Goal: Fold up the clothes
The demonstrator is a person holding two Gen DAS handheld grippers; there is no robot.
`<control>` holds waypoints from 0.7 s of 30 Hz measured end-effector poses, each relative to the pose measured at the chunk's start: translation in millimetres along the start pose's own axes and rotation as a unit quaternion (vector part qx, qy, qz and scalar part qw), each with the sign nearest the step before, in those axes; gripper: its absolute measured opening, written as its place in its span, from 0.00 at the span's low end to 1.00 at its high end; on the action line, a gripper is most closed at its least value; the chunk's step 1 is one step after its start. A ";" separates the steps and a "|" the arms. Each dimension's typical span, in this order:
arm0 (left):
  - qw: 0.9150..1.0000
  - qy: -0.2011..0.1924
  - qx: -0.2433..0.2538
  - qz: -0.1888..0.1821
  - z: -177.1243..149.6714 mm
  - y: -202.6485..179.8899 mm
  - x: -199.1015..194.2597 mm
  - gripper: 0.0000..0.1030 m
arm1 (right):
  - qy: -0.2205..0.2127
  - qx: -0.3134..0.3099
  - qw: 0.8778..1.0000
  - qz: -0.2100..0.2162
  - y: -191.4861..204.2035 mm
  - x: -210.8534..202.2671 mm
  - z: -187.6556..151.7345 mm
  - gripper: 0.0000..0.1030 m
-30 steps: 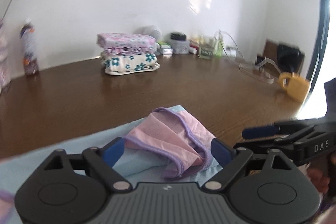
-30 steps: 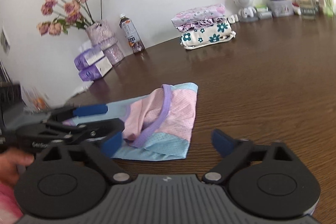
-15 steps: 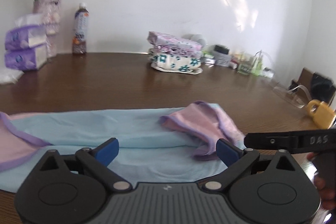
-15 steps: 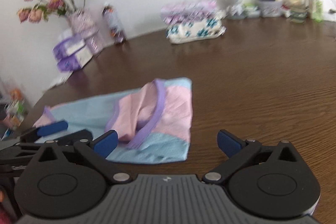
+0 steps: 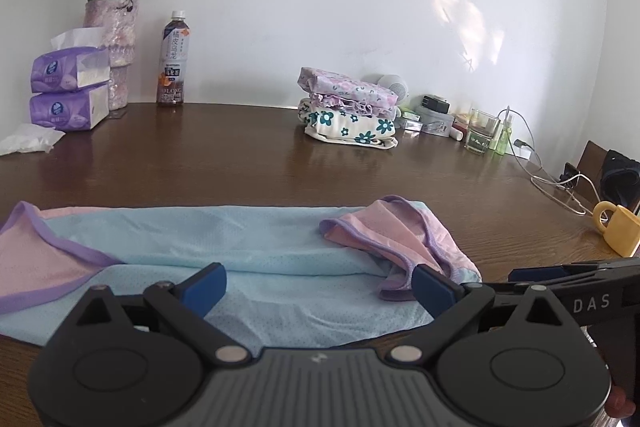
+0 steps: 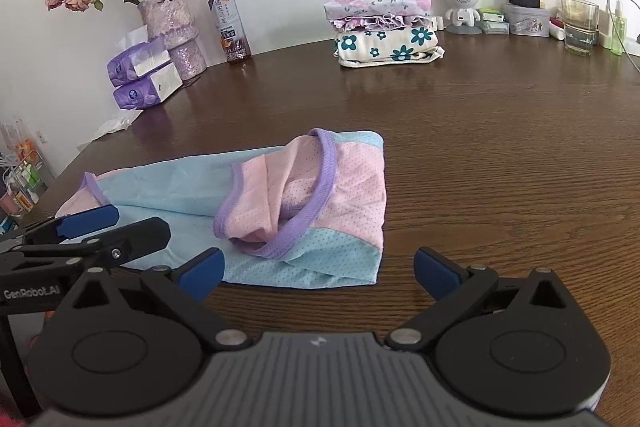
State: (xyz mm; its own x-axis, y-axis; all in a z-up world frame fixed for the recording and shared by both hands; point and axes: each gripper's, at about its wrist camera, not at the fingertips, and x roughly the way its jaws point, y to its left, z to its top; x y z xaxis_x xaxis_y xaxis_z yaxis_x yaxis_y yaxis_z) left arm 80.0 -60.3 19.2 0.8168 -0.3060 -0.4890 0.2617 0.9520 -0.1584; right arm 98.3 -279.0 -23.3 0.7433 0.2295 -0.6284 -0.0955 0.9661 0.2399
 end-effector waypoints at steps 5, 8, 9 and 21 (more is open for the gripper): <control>1.000 0.000 -0.011 -0.001 -1.1 3.4 -3.0 0.96 | -0.004 0.005 1.000 0.011 1.2 -2.6 -1.6 1.00; 1.000 -0.002 -0.008 0.000 -1.6 4.2 -5.1 0.96 | -0.012 0.009 1.000 0.014 0.8 -4.3 -2.1 1.00; 1.000 -0.002 -0.006 0.000 -1.8 4.0 -5.5 0.96 | -0.012 0.012 1.000 0.015 0.5 -4.4 -2.1 1.00; 1.000 0.019 -0.008 -0.012 3.4 3.9 4.4 0.96 | -0.025 0.046 0.999 0.009 -9.2 -5.8 -6.4 1.00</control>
State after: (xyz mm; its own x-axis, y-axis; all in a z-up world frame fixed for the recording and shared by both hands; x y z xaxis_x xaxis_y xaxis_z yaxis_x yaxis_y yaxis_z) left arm 86.3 -57.9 19.3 0.7898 -0.3293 -0.5175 0.2727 0.9442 -0.1846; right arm 90.7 -288.5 -26.6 0.7749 0.2378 -0.5857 -0.0499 0.9466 0.3185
